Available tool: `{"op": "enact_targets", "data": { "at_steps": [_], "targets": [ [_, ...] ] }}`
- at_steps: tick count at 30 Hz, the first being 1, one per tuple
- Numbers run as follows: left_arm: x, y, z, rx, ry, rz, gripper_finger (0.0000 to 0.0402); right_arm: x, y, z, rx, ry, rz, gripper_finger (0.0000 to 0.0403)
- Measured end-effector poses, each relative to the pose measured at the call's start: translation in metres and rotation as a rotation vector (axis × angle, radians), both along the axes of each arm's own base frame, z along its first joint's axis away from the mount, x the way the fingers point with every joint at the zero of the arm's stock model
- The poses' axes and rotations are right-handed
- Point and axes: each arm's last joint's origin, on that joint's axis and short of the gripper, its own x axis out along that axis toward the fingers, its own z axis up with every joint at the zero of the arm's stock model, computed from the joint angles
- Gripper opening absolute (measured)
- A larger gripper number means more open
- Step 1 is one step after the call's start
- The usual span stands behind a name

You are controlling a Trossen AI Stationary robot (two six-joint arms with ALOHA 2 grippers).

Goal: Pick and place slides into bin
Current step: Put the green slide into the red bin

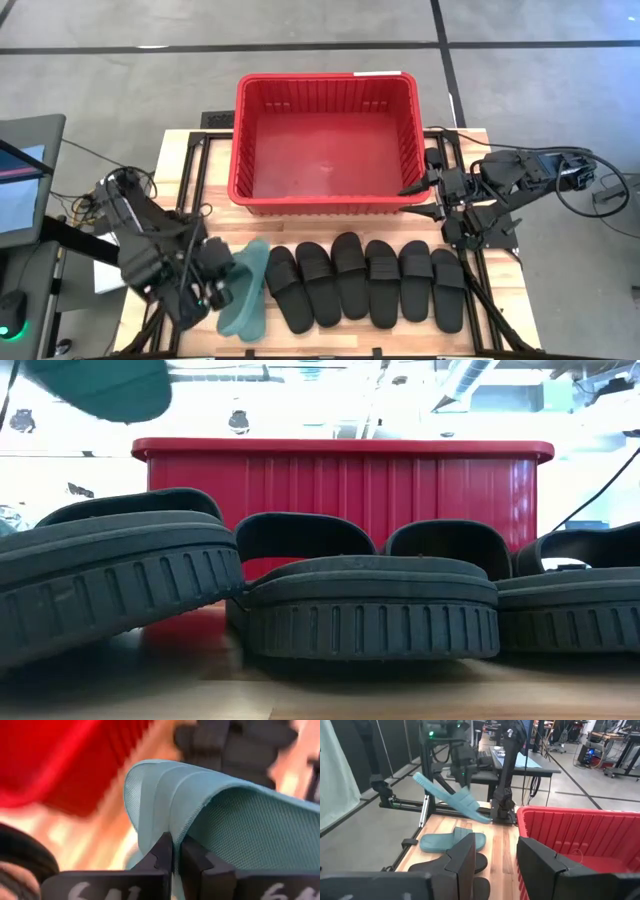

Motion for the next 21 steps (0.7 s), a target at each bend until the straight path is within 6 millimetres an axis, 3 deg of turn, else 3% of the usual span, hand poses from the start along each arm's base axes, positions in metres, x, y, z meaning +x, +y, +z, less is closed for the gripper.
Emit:
{"op": "enact_targets", "data": {
  "at_steps": [10,21],
  "targets": [
    [0.04,0.059,0.039,0.378,-0.105,0.021,0.0,0.0,0.0,0.0,0.007,0.001,0.001,0.0132],
    [0.07,0.163,0.06,0.749,0.245,0.042,0.0,0.001,0.0,0.006,0.036,-0.056,-0.009,0.0132]
  ]
}}
